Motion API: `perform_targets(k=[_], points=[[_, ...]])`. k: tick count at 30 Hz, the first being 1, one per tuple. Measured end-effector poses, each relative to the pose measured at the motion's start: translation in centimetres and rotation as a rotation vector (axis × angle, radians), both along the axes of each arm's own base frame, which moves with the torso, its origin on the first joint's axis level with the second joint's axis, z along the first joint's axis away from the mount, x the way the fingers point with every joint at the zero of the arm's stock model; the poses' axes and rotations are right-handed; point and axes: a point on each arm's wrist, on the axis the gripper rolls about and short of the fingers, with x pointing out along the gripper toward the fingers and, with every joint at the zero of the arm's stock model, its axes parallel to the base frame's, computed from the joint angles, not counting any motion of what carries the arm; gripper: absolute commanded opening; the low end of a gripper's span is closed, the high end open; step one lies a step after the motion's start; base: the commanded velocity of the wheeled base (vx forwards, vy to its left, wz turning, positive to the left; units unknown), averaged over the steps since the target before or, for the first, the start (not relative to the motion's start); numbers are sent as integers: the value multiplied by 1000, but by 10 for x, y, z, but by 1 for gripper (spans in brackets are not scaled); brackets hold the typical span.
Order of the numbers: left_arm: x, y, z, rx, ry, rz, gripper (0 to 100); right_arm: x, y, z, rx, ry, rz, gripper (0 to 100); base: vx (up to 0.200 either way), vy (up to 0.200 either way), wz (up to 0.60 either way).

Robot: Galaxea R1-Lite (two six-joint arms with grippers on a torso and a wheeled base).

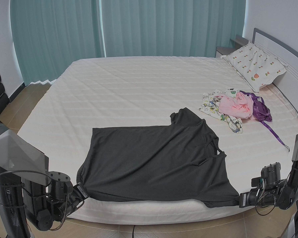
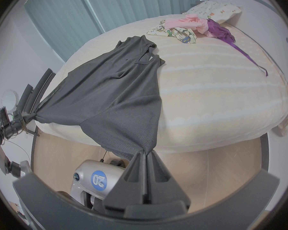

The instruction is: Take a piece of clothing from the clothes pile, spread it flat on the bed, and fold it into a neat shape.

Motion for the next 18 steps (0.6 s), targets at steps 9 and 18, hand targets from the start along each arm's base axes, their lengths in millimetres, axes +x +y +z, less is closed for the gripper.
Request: perform_targets(k=[9, 18], points=[[-14, 1, -3, 106, 128, -56, 0, -12, -8, 9, -80, -15, -34, 0, 0, 0, 0], [-25, 1, -5, 169, 225, -104, 0, -23, -12, 14, -167, 38, -24, 0, 0, 0, 0]])
